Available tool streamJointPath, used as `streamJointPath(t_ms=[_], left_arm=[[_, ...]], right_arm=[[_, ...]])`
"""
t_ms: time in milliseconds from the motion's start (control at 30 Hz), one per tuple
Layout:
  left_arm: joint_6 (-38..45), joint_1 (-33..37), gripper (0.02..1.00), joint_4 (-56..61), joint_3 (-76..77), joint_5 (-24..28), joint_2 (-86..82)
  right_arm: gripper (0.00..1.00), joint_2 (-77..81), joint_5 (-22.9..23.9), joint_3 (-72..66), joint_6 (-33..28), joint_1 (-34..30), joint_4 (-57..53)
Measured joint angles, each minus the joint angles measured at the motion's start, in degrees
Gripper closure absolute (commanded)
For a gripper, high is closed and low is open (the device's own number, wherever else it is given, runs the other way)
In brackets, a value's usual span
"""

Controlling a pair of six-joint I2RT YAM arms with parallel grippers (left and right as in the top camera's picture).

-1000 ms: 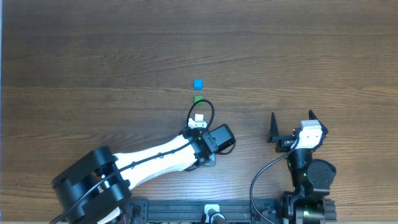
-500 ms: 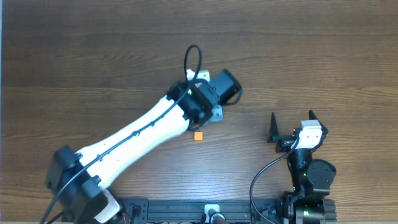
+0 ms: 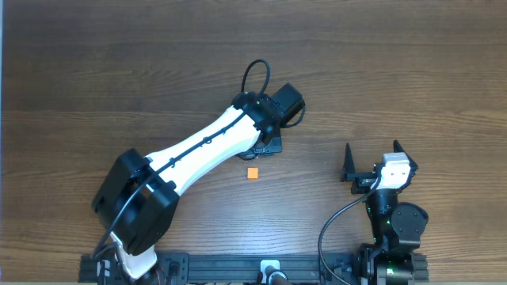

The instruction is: Stack Cubes

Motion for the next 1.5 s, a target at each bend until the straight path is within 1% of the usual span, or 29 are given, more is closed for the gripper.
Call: streamJointPath(t_ms=[500,1033,1500], left_arm=[[1.75,2.05,0.978,0.90,0.00,1.16,2.36],[3.34,2.14,0.978,2.89,0.00,1.57,4.76],[3.34,2.14,0.976,1.95,0.00,1.57,4.94]], right_arm=[[0.007,0.00,-0.02,0.00,0.00,0.00,0.00],[0.007,0.00,-0.02,0.00,-0.02,0.00,0.00],[0.007,0.00,-0.02,0.00,-0.02,0.00,0.00]])
